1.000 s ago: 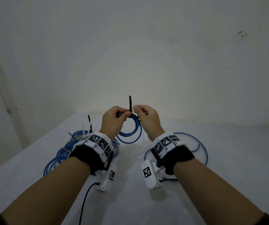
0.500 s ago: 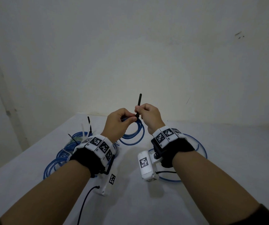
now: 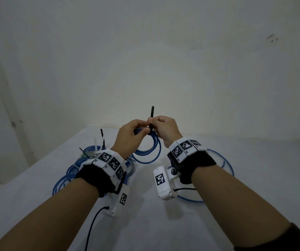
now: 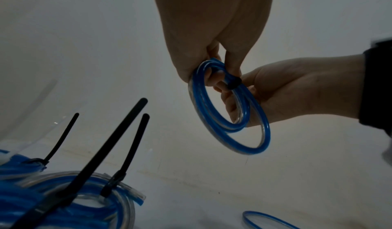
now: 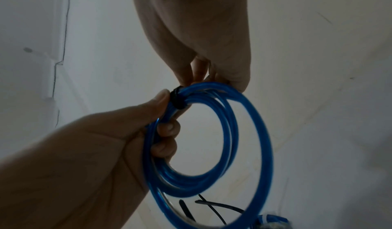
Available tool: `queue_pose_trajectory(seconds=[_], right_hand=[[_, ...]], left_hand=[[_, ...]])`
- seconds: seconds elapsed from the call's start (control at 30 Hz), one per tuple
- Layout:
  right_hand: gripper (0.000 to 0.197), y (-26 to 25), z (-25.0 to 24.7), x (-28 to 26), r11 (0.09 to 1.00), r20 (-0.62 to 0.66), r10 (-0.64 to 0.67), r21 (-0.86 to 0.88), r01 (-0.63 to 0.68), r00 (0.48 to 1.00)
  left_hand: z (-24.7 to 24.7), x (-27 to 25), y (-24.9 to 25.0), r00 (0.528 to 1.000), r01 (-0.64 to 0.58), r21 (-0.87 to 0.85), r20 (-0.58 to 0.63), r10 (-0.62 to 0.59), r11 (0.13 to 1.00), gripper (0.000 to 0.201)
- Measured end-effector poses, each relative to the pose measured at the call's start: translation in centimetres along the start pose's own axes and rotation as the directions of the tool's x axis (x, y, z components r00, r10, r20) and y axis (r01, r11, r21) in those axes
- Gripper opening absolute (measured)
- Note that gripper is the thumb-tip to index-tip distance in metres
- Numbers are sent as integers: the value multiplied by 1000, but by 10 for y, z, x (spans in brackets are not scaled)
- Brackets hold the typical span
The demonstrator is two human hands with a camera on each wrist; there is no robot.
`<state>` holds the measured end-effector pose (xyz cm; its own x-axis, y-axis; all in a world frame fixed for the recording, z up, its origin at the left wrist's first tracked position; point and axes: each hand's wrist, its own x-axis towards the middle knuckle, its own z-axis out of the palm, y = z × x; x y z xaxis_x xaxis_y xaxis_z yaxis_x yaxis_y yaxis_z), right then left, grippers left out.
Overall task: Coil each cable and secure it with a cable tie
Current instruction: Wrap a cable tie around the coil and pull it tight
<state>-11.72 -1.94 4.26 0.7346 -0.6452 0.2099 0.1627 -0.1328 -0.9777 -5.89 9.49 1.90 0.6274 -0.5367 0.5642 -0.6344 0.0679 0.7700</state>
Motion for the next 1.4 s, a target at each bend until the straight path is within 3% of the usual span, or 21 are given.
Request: queue_pose_trajectory(seconds=[0.2,0.5,0.9,1.4], right_hand=[[10,5,8,1,996,1,86,1,-86,996],[10,3,27,11,977,24,208,-45,-207,978],[15,6,40,17,973,49,206,-119,-199,977],[22,-8,49,22,965,22,134,-231,-125,991]], left_hand=[[-5,-3,-5,1000,6,70,-13,-5,998,7],[-21,-8,-9,1000,-17,89,22,15,996,17],[-29,-12,-13,997,56,73,44,-60,996,20],[-40,-10,-7,999,8,162,47,-16,987,16]])
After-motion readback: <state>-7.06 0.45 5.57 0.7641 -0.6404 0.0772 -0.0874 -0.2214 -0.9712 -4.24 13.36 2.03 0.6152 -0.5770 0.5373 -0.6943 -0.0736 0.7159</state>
